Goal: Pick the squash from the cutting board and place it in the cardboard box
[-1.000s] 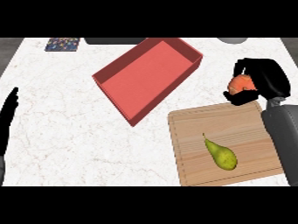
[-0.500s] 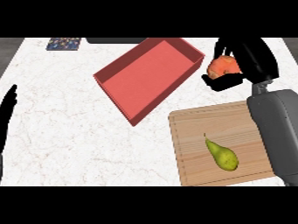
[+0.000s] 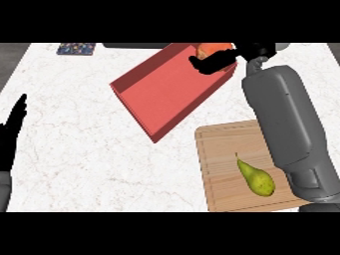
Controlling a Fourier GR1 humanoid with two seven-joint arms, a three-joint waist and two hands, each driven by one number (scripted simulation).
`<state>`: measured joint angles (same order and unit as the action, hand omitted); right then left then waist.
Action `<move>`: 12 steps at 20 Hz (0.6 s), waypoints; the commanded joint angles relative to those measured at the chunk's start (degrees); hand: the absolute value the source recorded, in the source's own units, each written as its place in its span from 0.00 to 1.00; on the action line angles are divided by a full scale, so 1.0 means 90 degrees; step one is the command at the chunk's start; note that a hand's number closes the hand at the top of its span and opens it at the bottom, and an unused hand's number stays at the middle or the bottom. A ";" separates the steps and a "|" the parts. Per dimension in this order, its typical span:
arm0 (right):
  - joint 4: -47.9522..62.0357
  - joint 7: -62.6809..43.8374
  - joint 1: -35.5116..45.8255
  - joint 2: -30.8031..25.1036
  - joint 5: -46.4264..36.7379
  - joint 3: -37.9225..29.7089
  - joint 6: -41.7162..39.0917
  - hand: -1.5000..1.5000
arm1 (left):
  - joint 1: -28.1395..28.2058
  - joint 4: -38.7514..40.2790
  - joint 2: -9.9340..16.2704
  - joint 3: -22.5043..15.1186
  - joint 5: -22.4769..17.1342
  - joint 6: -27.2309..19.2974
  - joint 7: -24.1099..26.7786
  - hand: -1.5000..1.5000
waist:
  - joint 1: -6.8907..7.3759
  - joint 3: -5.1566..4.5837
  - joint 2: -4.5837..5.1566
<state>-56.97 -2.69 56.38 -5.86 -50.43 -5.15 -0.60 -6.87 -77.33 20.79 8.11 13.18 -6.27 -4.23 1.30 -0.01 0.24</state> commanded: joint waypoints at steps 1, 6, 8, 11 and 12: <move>0.1163 -0.0046 0.0804 0.0260 0.0217 -0.0415 0.0420 1.00 | 0.0257 -0.0011 -0.0042 -0.0059 0.0084 0.0034 0.0211 0.50 | 0.0070 0.0000 0.0027; 0.2663 0.0010 0.1543 0.0570 0.0230 -0.0678 0.1027 1.00 | -0.0320 0.0177 -0.0171 -0.0121 0.0139 -0.0033 -0.0031 0.50 | 0.0152 -0.0002 0.0098; 0.3095 0.0218 0.1781 0.0513 0.0277 -0.0807 0.1236 1.00 | -0.0300 0.0341 -0.0040 0.0035 -0.0032 0.0175 0.0138 0.50 | 0.0143 -0.0003 0.0093; 0.3696 0.0262 0.2018 0.0534 0.0262 -0.0901 0.1570 1.00 | -0.0357 0.0061 0.0059 0.0065 -0.0066 0.0249 0.0026 0.50 | 0.0261 -0.0001 0.0127; 0.3888 0.0170 0.2066 0.0454 0.0207 -0.0928 0.1606 1.00 | -0.0187 -0.0086 0.0125 0.0063 -0.0036 0.0265 0.0055 0.50 | 0.0374 -0.0001 0.0156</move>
<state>-28.84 -1.73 72.19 -1.56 -48.29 -11.96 10.61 -8.12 -76.83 20.59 8.14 13.36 -5.17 -3.25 3.39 -0.04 1.19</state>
